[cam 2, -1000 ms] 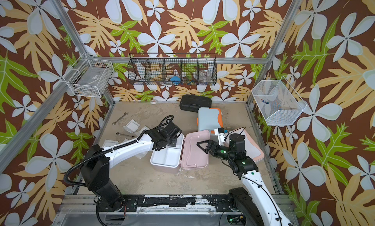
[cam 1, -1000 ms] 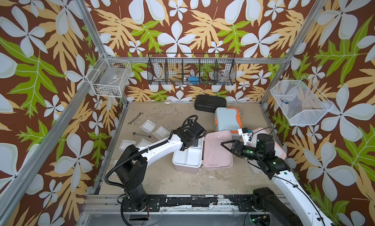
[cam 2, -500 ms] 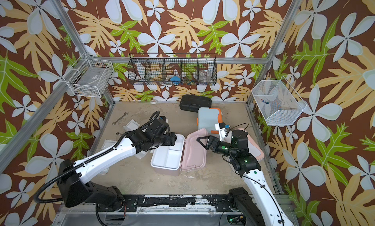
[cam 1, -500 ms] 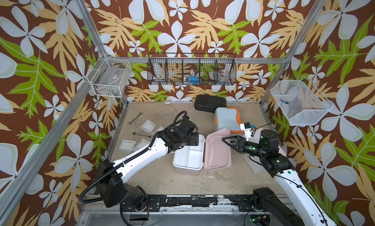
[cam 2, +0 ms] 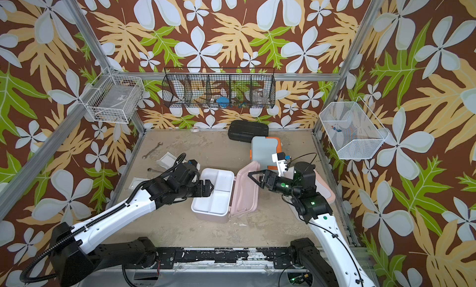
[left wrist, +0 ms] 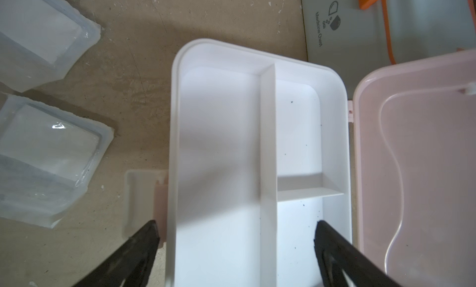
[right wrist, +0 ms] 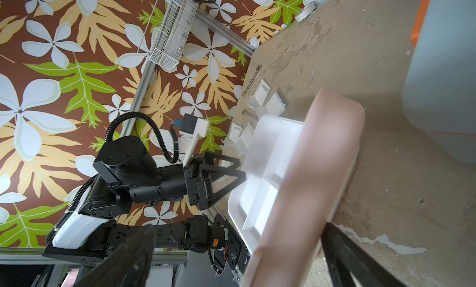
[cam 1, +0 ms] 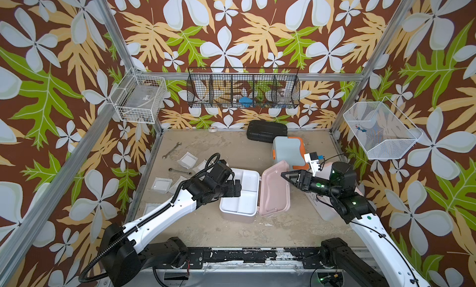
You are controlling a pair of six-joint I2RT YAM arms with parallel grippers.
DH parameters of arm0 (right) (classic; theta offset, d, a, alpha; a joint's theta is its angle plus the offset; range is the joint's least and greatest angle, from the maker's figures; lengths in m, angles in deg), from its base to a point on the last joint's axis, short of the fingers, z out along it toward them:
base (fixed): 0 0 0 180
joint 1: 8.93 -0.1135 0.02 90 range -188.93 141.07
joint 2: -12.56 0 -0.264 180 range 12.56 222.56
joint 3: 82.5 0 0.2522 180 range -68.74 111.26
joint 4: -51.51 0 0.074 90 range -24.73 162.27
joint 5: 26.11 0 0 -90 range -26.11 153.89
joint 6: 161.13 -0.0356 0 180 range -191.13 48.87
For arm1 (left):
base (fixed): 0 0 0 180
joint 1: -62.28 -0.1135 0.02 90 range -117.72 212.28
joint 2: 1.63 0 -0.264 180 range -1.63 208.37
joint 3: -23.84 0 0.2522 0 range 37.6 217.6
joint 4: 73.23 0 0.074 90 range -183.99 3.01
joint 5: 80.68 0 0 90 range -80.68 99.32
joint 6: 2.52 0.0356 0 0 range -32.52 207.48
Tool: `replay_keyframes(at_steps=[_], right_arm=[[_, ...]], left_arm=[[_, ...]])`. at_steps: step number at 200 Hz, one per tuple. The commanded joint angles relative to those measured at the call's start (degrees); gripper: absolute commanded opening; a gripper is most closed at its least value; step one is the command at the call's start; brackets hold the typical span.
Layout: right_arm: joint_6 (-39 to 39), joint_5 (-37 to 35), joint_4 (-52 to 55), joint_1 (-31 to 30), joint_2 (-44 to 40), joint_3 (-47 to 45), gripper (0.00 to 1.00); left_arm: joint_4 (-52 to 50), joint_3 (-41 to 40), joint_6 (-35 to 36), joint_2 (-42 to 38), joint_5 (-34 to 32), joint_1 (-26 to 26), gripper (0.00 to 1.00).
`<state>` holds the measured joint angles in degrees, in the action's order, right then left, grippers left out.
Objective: Open first aid kits and take out gauze
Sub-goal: Close the lid of the first aid kit.
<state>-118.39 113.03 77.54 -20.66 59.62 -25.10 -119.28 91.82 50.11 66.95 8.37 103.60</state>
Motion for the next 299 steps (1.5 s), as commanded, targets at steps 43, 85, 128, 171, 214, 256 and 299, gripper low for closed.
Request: replay_keyframes(at_steps=[43, 85, 128, 171, 214, 256, 299], right_arm=[[-0.6, -2.2, -1.6, -3.6, 0.6, 3.1, 1.0], [-1.2, -3.7, -1.9, -5.8, 1.3, 4.4, 1.0], [-1.6, -6.8, -3.4, -11.2, 3.5, 5.9, 1.0], [-1.6, -9.5, -4.6, -16.5, 6.6, 6.4, 1.0], [-2.4, -11.8, -7.4, -22.6, 10.1, 6.2, 1.0], [-1.2, -14.5, -6.3, -27.3, 13.3, 6.6, 1.0], [3.2, -18.3, -0.3, -27.4, 14.1, 10.1, 1.0]], left_arm=[[9.4, -3.6, -3.1, -1.6, 11.5, -0.1, 0.95], [13.6, -5.4, -5.4, -2.9, 15.4, 0.0, 0.95], [15.6, -7.3, -7.8, -6.8, 15.5, -0.1, 0.95], [5.5, -3.4, -4.9, -10.4, 3.0, -0.9, 0.95], [1.3, -0.3, -3.9, -13.4, -5.3, -1.8, 0.95], [0.8, 1.2, -3.6, -13.7, -6.6, -2.3, 0.95], [1.1, 1.2, -3.6, -13.6, -5.7, -2.8, 0.96]])
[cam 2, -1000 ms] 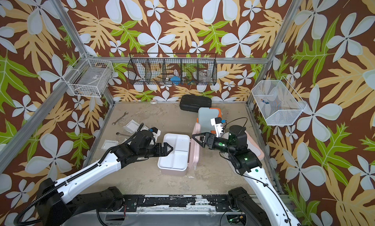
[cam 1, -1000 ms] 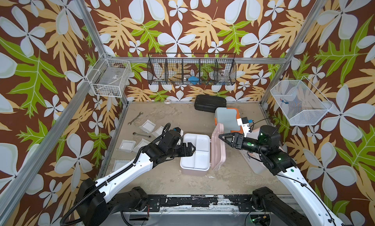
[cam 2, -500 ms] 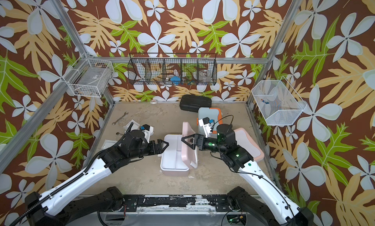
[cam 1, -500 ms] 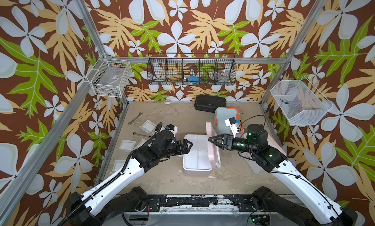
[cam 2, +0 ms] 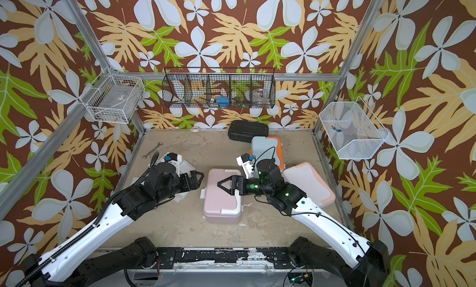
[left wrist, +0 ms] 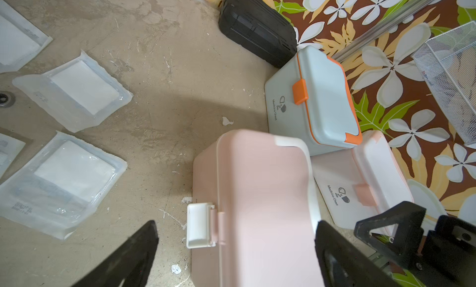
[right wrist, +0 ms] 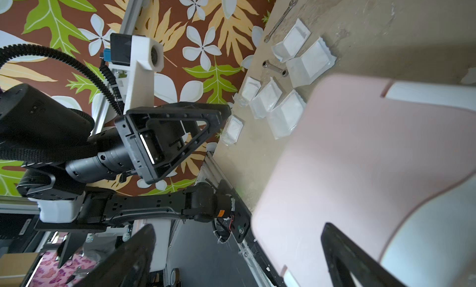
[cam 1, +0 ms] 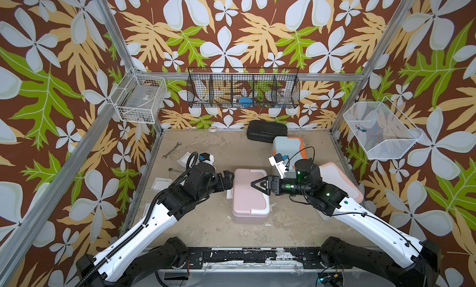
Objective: Open first aid kits and take out gauze
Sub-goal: Close the lid of the first aid kit.
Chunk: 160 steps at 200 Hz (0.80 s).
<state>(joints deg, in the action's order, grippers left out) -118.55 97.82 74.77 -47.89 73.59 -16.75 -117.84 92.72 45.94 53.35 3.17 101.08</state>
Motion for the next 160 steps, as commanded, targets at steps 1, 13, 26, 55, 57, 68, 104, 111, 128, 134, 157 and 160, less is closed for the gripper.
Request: replay_keyframes(at_steps=[1, 13, 26, 55, 57, 68, 104, 111, 128, 134, 157, 160], right_arm=[[3.4, -3.1, 2.5, -0.1, 0.1, 1.9, 1.0], [3.9, -3.3, 3.1, -0.1, 0.5, 2.4, 1.0], [3.9, -3.3, 3.2, -0.1, 1.1, 2.7, 1.0], [6.1, -4.5, 5.1, -1.3, 3.3, 4.3, 0.96], [6.6, -4.9, 5.4, -1.5, 3.6, 4.6, 0.95], [9.4, -7.6, 9.1, -3.2, 5.6, 7.0, 0.92], [17.4, -20.7, 21.0, -11.3, 14.8, 15.9, 0.77], [18.2, -22.0, 22.2, -12.3, 16.5, 17.0, 0.7], [19.1, -24.7, 24.0, -14.1, 19.4, 18.6, 0.59], [19.6, -25.6, 24.5, -14.7, 20.3, 19.1, 0.54], [20.8, -30.1, 28.3, -16.0, 23.8, 20.8, 0.41], [20.8, -30.4, 28.7, -16.0, 24.1, 20.9, 0.4]], left_arm=[[-0.3, 0.3, 0.6, 0.0, -0.4, -0.3, 0.96], [0.1, -0.1, 0.6, 0.2, 0.1, -0.4, 0.96], [0.7, -1.0, 0.8, 0.7, 1.1, -0.9, 0.97], [4.9, -5.6, 0.3, 0.6, 7.8, -5.5, 0.97], [5.4, -6.1, 0.3, 0.5, 8.6, -6.0, 0.97], [8.3, -8.9, -0.3, -0.1, 13.1, -8.9, 0.98], [19.9, -18.2, -3.8, -1.3, 26.8, -17.4, 1.0], [22.0, -19.7, -4.6, -1.3, 28.7, -18.3, 1.0], [26.1, -22.6, -6.0, -1.1, 31.6, -19.9, 1.0], [27.4, -23.4, -6.5, -0.8, 32.5, -20.2, 1.0], [34.5, -27.2, -9.2, 1.1, 36.8, -20.6, 1.0], [35.5, -27.7, -9.5, 1.5, 37.5, -20.6, 1.0]])
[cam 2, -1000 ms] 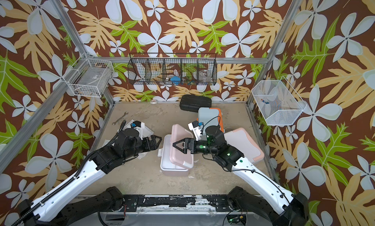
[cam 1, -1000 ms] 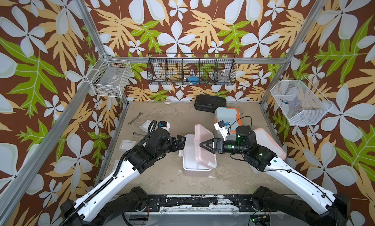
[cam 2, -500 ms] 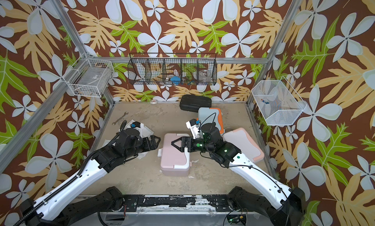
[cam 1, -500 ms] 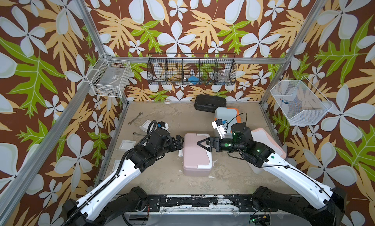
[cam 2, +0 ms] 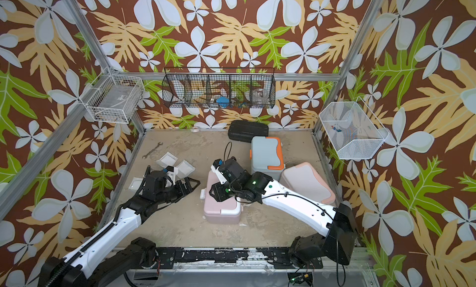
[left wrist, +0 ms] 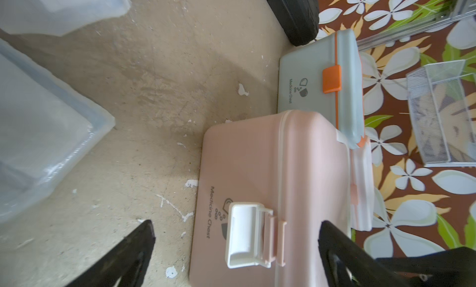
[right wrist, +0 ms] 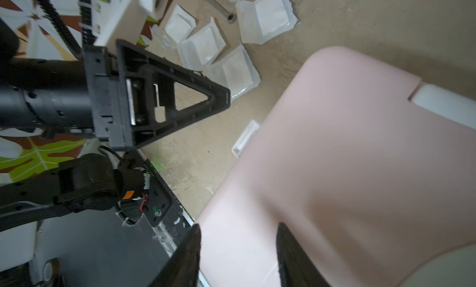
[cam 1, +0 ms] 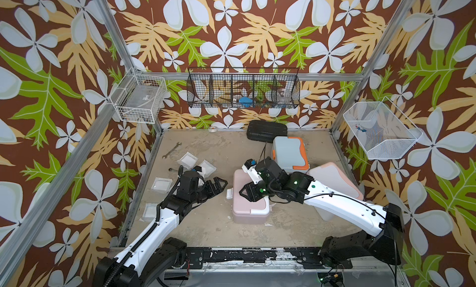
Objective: Open first aid kits and take out gauze
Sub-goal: Close the lid of the first aid kit, then fasten the fastener of the first aid kit.
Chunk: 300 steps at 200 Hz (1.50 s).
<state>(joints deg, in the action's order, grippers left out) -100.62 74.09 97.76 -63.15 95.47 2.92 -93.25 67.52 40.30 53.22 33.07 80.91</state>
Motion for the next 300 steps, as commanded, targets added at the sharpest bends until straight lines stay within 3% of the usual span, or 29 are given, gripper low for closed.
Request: replay_keyframes(at_steps=[1, 43, 111, 217, 258, 300], right_arm=[[2.9, -6.6, 5.8, -0.8, 2.3, 1.2, 0.4], [2.8, -7.0, 5.6, -0.7, 2.7, -1.9, 0.38], [2.2, -6.0, 5.2, -0.8, 2.4, -2.8, 0.38], [1.9, -4.4, 4.1, -0.7, 2.1, -3.6, 0.39], [1.9, -3.7, 3.9, -0.7, 2.1, -3.7, 0.39], [1.9, -3.6, 3.8, -0.7, 1.8, -4.2, 0.39]], left_arm=[[11.3, -2.7, -4.1, 1.7, 7.8, -0.4, 1.0], [22.9, -7.7, -8.1, 5.7, 13.5, -0.4, 1.0], [52.4, -16.5, -20.2, 12.6, 21.6, -0.4, 1.0], [67.0, -19.0, -27.4, 17.4, 22.8, 1.0, 1.0], [79.0, -19.2, -33.4, 22.2, 23.7, 2.9, 1.0], [84.0, -19.5, -37.1, 21.5, 24.0, 2.9, 1.0]])
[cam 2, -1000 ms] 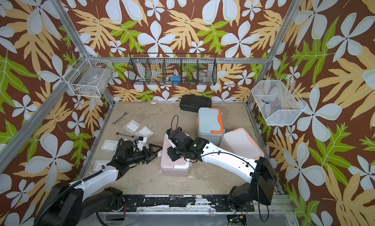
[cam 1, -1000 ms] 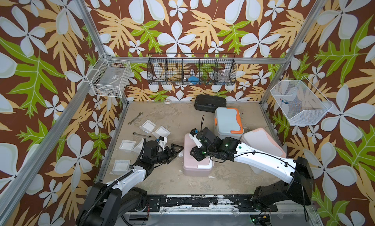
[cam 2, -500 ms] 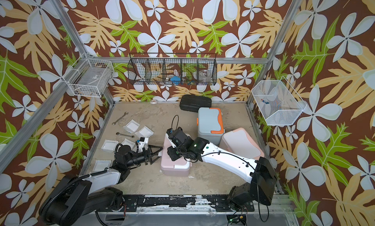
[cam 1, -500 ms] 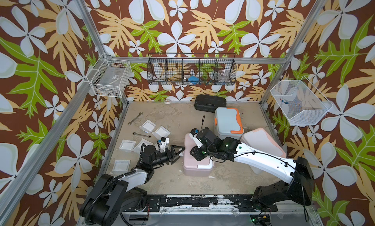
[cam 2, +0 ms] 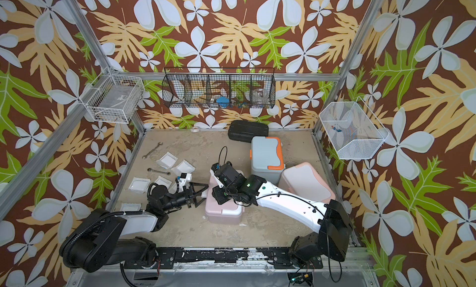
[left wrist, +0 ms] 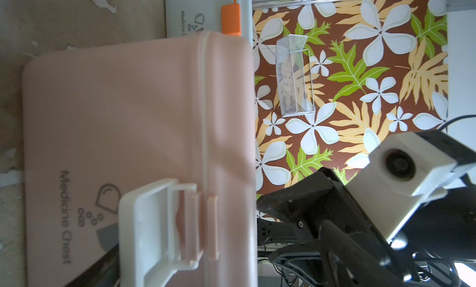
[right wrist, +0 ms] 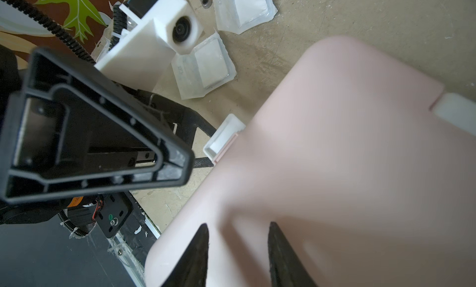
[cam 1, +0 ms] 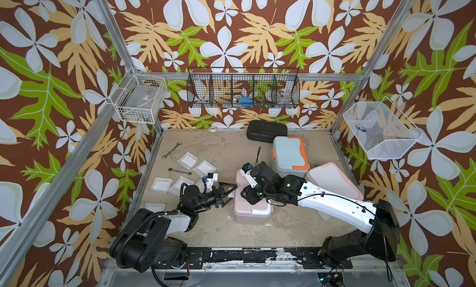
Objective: Open first aid kits and take out gauze
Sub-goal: Fasten the fastener of the first aid kit.
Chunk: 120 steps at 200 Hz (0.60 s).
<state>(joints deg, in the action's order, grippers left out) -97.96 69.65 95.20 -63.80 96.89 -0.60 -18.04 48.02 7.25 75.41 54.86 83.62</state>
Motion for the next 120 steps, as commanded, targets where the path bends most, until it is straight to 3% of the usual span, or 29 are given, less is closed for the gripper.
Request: replay_keyframes(at_steps=[1, 120], right_arm=[[-0.8, 0.9, 6.3, -0.1, 0.4, -0.6, 0.39], [-0.9, 0.5, 6.0, 0.0, -0.7, -2.1, 0.4]], left_arm=[[8.8, 0.0, -4.1, -0.8, 2.2, 0.2, 1.0], [-0.9, -0.6, -1.8, -7.5, 1.0, -1.9, 1.0]])
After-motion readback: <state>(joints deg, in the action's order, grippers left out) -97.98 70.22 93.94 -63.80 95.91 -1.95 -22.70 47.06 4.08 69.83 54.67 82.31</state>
